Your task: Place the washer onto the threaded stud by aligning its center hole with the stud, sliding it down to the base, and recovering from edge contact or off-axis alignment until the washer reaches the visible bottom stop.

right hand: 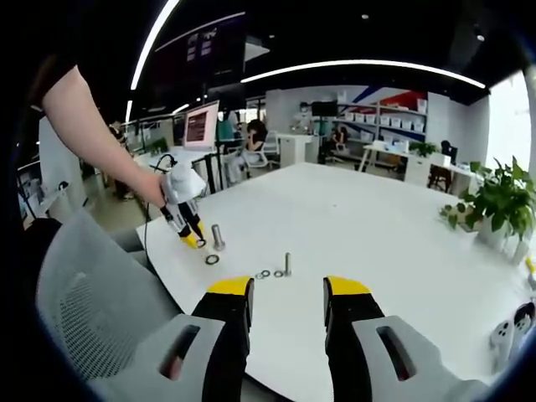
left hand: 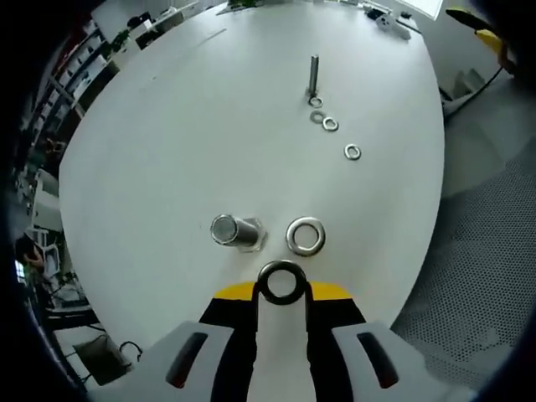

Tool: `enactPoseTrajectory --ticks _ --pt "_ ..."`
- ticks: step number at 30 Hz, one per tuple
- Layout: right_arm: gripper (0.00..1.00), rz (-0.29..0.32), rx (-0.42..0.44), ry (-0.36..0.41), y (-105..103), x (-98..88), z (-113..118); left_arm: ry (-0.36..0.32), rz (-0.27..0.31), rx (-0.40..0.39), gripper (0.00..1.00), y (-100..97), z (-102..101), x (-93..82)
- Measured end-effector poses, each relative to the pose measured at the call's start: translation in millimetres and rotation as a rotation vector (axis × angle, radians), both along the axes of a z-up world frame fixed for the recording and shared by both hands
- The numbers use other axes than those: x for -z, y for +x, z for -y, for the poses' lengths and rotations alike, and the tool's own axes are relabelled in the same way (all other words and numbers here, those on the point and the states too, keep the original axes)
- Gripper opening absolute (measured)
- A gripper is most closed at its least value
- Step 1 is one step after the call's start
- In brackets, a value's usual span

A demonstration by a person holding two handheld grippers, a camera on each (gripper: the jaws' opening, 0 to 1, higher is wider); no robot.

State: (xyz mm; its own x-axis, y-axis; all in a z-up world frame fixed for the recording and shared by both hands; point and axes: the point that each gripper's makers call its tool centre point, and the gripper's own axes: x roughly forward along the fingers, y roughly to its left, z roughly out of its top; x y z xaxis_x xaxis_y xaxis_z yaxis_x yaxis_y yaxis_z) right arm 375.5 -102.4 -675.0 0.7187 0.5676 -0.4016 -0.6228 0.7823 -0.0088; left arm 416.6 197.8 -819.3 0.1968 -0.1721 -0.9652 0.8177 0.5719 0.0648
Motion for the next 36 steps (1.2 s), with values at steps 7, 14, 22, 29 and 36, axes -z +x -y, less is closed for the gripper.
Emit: enactPoseTrajectory --ticks 7,14,22,29,36 --pt "0.35 0.002 -0.006 0.001 -1 -0.5 -1 0.029 0.055 0.061 0.19 14.4 1 -27.4" --pt "0.35 0.004 -0.004 0.004 0 -1.2 -1 0.016 0.077 0.058 0.19 30.2 6 -39.4" --pt "0.35 0.007 0.0 0.003 0 -1.6 0 0.017 0.067 0.051 0.19 41.0 11 -34.3" --pt "0.35 0.008 0.002 0.005 0 -1.9 1 0.028 0.049 0.051 0.19 42.8 13 -27.4" --pt "0.35 0.007 0.004 0.005 1 -1.5 1 0.04 0.033 0.059 0.19 41.2 14 -21.9"
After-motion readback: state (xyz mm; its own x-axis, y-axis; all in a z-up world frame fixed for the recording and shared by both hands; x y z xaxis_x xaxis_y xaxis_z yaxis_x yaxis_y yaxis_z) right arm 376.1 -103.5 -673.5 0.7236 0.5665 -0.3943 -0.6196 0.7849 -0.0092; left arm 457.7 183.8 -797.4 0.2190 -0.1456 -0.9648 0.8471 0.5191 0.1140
